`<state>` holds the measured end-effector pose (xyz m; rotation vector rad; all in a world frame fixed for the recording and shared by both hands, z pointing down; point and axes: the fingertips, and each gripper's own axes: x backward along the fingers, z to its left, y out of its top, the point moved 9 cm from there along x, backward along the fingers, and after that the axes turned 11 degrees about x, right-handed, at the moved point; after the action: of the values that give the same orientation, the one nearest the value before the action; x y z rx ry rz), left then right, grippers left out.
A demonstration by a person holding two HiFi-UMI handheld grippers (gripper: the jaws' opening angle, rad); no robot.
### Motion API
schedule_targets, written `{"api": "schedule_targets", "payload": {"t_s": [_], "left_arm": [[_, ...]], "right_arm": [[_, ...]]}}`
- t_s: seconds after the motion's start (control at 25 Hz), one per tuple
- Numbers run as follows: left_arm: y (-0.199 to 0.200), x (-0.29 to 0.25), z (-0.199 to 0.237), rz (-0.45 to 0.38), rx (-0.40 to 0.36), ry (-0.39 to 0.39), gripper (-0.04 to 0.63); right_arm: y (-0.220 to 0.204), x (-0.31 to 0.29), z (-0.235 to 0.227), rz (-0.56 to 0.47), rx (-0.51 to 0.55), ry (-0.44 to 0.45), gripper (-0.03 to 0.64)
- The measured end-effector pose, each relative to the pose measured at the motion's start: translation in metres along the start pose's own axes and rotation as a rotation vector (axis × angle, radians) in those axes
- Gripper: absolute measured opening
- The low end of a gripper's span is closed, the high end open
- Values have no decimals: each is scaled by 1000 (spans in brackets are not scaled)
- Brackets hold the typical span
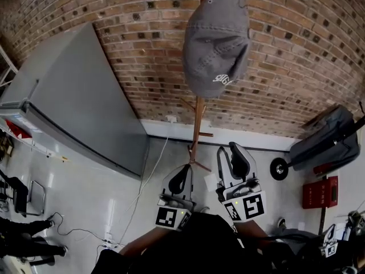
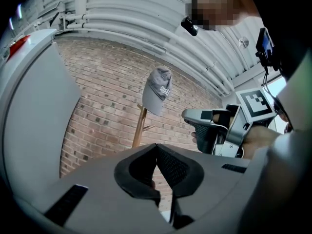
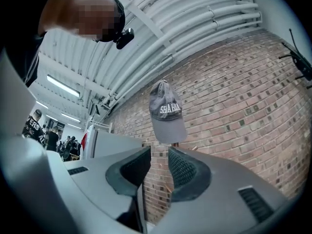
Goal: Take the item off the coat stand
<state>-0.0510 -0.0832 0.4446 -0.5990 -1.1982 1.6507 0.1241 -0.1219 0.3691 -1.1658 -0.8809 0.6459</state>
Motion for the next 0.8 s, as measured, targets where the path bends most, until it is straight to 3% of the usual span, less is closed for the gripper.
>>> {"api": "schedule_targets", "payload": {"t_s": [0.4,0.56,0.8], "left_arm": [[4,-10,2,-8,11,-3,16],[4,-10,-1,-24,0,-39,16],[5,-7,5,-19,4,-18,17]], "right_arm": [[16,-42,-23,-28,-48,13,106],[29,-55,-30,-65,-28,-4,108],[43,-67,-43,-98,0,12,107]]}}
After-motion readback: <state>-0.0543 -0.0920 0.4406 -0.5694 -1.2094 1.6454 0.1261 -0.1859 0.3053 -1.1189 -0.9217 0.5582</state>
